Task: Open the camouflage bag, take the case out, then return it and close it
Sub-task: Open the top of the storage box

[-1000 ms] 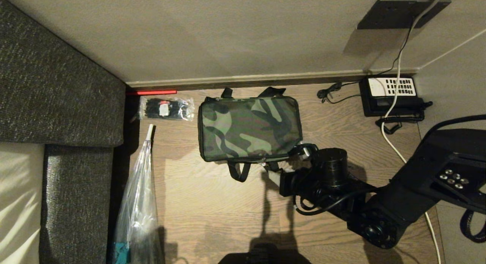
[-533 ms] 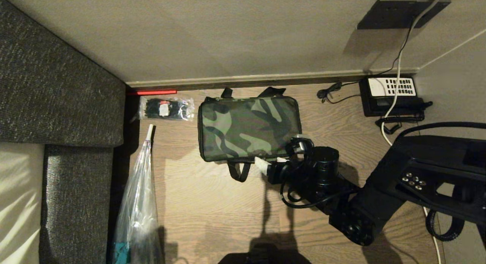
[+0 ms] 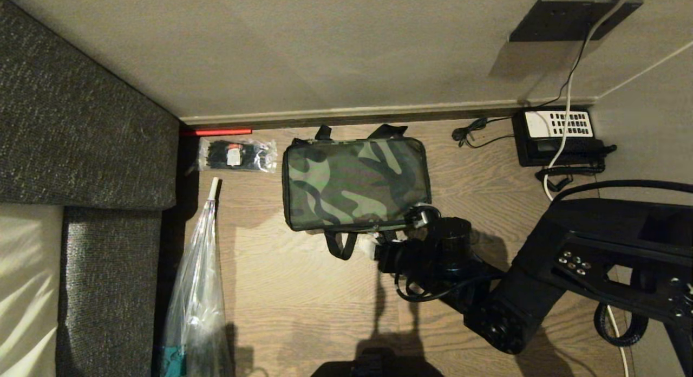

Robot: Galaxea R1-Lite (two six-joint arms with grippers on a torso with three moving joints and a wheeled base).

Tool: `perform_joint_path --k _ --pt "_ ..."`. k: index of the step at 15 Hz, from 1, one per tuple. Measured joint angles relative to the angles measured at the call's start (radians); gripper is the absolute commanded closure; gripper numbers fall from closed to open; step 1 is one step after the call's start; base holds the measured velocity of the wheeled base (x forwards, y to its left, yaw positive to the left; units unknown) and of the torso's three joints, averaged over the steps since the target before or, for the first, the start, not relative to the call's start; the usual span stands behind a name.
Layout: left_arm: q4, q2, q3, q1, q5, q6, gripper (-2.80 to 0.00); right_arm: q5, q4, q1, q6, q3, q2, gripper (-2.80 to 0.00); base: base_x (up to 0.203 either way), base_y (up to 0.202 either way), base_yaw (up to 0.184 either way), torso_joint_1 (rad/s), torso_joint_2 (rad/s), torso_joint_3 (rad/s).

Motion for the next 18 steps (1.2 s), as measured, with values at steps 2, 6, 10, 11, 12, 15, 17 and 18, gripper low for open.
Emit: perform_joint_path --k 2,6,10,11,12,15,17,18 --pt "0.0 0.0 0.0 0.0 0.0 0.0 0.0 -0.004 -0.02 0.0 0.028 -0.026 0.015 -2.8 0.0 0.0 0.0 0.0 0.0 0.0" --pt "0.0 0.0 0.0 0.0 0.0 0.0 0.0 -0.005 -0.031 0.0 0.032 -0.055 0.055 -2.8 0.0 0.0 0.0 0.0 0.0 0.0" --pt "0.0 0.0 0.0 0.0 0.0 0.0 0.0 -0.027 -0.094 0.0 0.042 -0.106 0.103 -2.8 0.0 0.0 0.0 0.0 0.0 0.0" --pt "0.0 0.0 0.0 0.0 0.0 0.0 0.0 -0.026 -0.109 0.0 0.042 -0.114 0.11 -2.8 0.0 0.0 0.0 0.0 0.0 0.0" --pt "0.0 0.0 0.0 0.0 0.0 0.0 0.0 -0.026 -0.113 -0.001 0.041 -0.12 0.114 -2.8 0.0 0.0 0.0 0.0 0.0 0.0" --pt "0.0 0.0 0.0 0.0 0.0 0.0 0.0 -0.027 -0.116 -0.003 0.035 -0.137 0.121 -2.8 0.0 0.0 0.0 0.0 0.0 0.0" --pt "0.0 0.0 0.0 0.0 0.0 0.0 0.0 -0.029 -0.121 -0.003 0.041 -0.143 0.129 -2.8 0.0 0.0 0.0 0.0 0.0 0.0" --pt "0.0 0.0 0.0 0.0 0.0 0.0 0.0 -0.03 -0.13 -0.003 0.045 -0.145 0.133 -2.8 0.0 0.0 0.0 0.0 0.0 0.0"
